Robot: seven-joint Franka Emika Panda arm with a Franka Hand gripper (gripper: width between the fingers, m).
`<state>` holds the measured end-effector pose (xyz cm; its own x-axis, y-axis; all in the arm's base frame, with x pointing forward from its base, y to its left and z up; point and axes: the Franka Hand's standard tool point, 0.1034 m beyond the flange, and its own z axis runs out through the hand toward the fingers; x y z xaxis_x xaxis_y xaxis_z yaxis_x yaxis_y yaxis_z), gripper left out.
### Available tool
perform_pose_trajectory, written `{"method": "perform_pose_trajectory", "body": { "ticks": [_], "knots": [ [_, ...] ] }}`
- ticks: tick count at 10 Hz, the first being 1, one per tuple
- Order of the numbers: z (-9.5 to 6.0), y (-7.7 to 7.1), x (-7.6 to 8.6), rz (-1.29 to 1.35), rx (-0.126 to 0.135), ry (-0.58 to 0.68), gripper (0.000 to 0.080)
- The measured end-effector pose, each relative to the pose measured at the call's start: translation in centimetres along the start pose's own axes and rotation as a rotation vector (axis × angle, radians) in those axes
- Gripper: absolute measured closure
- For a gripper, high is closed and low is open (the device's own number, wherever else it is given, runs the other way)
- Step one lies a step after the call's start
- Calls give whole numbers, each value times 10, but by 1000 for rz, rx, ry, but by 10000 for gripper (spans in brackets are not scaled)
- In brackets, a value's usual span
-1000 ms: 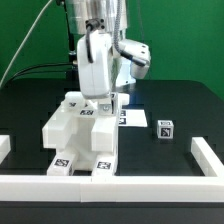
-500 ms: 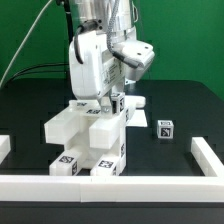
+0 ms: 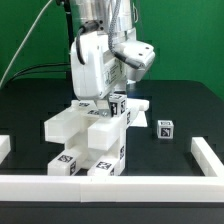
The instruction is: Assemble chair
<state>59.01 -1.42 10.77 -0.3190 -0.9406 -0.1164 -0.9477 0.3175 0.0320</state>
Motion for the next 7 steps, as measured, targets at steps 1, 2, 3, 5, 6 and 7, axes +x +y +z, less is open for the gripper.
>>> {"method": "perform_pose_trajectory", "body": {
  "ticks": [1, 2, 3, 5, 6, 7],
  "knots": [
    [0, 0, 0, -1, 0, 0, 151],
    [0, 0, 0, -1, 0, 0, 150],
    [-1, 0, -1, -3, 1, -1, 150],
    [-32, 3, -20, -21, 7, -37, 150],
    [-44, 7, -30, -15, -1, -51, 150],
    [-41, 7, -29, -31, 1, -47, 150]
  ]
}}
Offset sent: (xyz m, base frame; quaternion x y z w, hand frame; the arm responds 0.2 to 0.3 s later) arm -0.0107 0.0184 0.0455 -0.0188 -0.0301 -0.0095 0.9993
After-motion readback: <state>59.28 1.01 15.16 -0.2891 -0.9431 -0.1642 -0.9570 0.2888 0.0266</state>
